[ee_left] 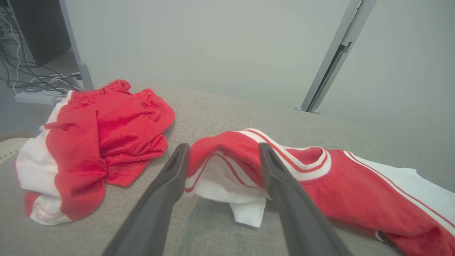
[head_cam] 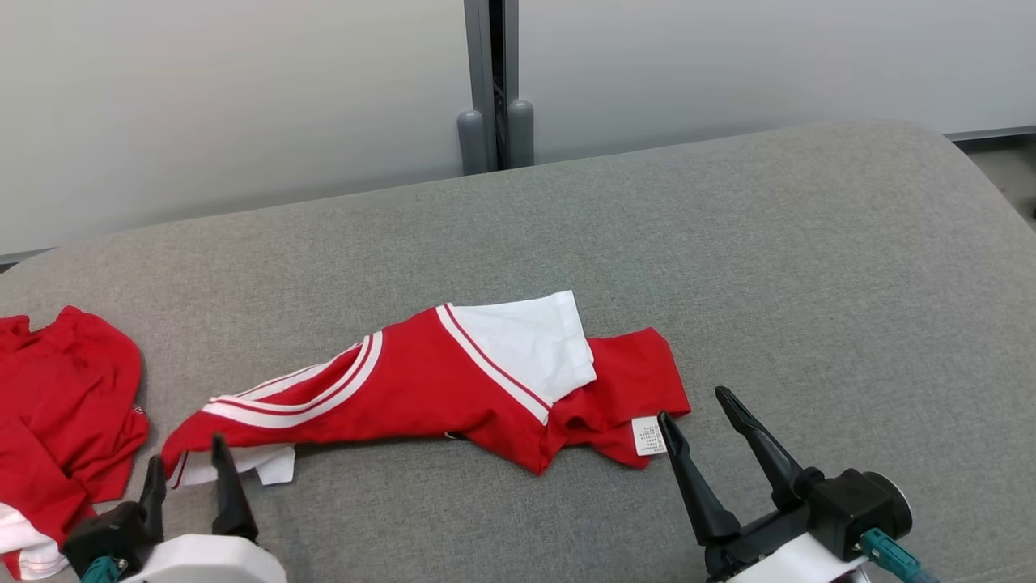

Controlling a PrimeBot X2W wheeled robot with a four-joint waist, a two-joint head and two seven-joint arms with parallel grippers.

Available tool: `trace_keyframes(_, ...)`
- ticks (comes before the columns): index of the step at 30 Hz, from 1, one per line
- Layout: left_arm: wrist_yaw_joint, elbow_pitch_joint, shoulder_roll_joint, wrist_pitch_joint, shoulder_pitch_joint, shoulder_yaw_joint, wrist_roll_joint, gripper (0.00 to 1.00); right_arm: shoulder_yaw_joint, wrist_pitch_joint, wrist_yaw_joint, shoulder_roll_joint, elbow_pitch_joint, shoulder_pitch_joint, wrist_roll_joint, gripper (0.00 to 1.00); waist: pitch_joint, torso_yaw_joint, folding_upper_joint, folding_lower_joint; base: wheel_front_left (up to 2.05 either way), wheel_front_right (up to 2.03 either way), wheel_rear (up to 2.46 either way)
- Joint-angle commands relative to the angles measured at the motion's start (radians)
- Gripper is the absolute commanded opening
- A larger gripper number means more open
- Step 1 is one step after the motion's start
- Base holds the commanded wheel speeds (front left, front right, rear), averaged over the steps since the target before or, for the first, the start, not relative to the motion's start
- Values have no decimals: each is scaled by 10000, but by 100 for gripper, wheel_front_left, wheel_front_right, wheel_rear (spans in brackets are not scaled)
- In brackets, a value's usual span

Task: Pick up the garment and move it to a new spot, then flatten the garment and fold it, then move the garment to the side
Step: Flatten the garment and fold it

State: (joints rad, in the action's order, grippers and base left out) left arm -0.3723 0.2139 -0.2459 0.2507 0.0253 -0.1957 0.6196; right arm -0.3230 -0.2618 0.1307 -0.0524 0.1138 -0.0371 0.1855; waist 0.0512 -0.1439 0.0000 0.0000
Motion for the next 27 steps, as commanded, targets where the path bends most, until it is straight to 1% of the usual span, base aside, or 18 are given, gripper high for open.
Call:
trace_keyframes(1,-20,-353,-68,-75,110,-71,-58,100,74,-55,1,-75,-5,44,38,100,-31,26,0,0,0,0,0)
trace_keyframes(2,-54,-641,-106,-100,168,-115,-116,100,91,-55,1,-78,-20,54,42,100,-40,40,0,0,0,0,0)
trace_keyframes(5,102,-1316,-84,-84,355,-235,-91,100,129,-55,1,-75,-70,13,40,100,-50,71,0,0,0,0,0)
trace_keyframes(7,148,-1801,-33,-169,165,-415,-175,100,127,-55,1,-68,-101,-68,31,100,-72,60,0,0,0,0,0)
trace_keyframes(11,379,-2226,61,-223,-28,-902,-346,100,142,-55,1,-74,-157,-168,19,100,-68,41,0,0,0,0,0)
trace_keyframes(14,661,-2139,227,-248,-296,-1377,-509,100,122,-55,1,-79,-170,-213,39,100,-62,-14,0,0,0,0,0)
trace_keyframes(17,891,-1826,343,-189,-500,-1782,-715,100,170,-55,1,-74,-187,-251,62,100,-88,-100,0,0,0,0,0)
trace_keyframes(18,994,-1596,471,-89,-610,-2011,-909,100,191,-55,1,-72,-188,-242,82,100,-96,-173,0,0,0,0,0)
trace_keyframes(20,1063,-1310,552,-18,-678,-2210,-1173,100,221,-55,1,-74,-184,-208,70,100,-100,-244,0,0,0,0,0)
trace_keyframes(24,1175,-929,731,120,-704,-2288,-1607,100,316,-55,1,-65,-221,-72,57,100,-98,-340,0,0,0,0,0)
trace_keyframes(27,1235,-967,822,146,-665,-2138,-2108,100,389,-55,1,-62,-255,20,44,100,-87,-361,0,0,0,0,0)
